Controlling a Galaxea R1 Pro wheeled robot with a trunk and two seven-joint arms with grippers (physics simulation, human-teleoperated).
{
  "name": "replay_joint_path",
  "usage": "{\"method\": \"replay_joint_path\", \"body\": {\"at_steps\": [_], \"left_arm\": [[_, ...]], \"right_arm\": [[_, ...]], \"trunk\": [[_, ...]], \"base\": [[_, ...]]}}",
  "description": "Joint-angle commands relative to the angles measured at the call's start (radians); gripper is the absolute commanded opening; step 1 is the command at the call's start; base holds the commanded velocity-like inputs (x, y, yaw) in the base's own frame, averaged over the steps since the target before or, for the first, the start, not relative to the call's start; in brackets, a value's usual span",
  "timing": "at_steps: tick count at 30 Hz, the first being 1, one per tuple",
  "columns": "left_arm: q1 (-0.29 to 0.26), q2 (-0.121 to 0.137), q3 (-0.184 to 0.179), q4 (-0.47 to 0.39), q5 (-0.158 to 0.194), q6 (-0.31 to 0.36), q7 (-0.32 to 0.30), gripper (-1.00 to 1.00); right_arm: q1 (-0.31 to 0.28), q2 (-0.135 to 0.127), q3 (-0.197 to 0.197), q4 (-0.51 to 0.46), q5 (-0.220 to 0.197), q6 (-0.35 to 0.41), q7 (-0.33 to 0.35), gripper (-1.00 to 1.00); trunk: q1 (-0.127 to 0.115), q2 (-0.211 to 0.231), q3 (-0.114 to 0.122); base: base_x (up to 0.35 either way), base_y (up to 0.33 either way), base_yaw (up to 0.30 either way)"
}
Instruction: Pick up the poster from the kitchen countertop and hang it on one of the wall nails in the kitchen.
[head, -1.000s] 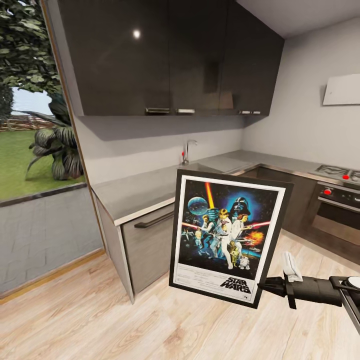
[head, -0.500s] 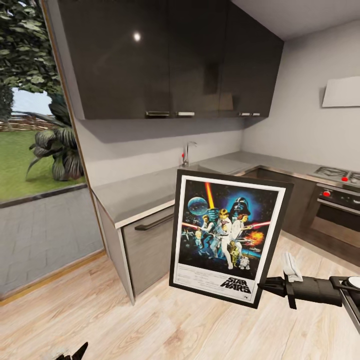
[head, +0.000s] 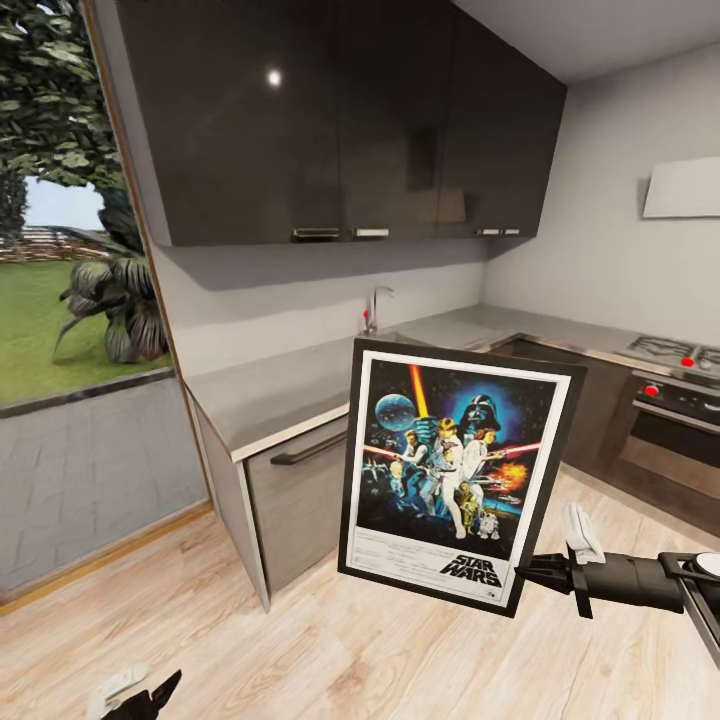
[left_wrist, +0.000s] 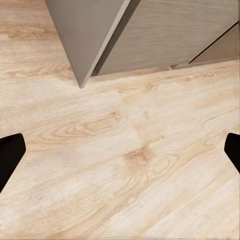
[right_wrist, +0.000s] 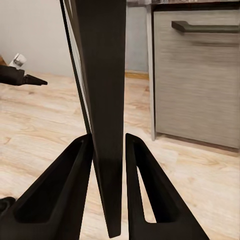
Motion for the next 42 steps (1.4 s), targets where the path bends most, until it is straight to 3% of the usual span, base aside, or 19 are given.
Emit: {"method": "replay_joint_path", "body": {"at_steps": [1, 2, 9, 42], "left_arm": [[-0.001, 0.000, -0.002, 0.001, 0.003, 0.001, -0.006, 1.00], [-0.001, -0.001, -0.011, 0.001, -0.012, 0.001, -0.005, 1.00], [-0.001, -0.002, -0.016, 0.001, -0.023, 0.000, -0.004, 1.00], [-0.001, -0.005, -0.033, 0.012, -0.027, 0.001, -0.003, 1.00]], "right_arm": [[-0.001, 0.000, -0.001, 0.000, 0.001, 0.012, 0.005, -1.00], [-0.001, 0.000, -0.001, 0.000, 0.001, 0.012, 0.005, -1.00], [-0.001, 0.000, -0.001, 0.000, 0.001, 0.012, 0.005, -1.00], [-0.001, 0.000, -0.001, 0.000, 0.001, 0.012, 0.005, -1.00]], "trunk": [[-0.004, 0.006, 0.002], [-0.008, 0.013, 0.005], [-0.035, 0.062, 0.027], [-0.161, 0.293, 0.130]], "base": [[0.000, 0.000, 0.000], [0.000, 0.000, 0.000], [0.000, 0.000, 0.000], [0.000, 0.000, 0.000]]}}
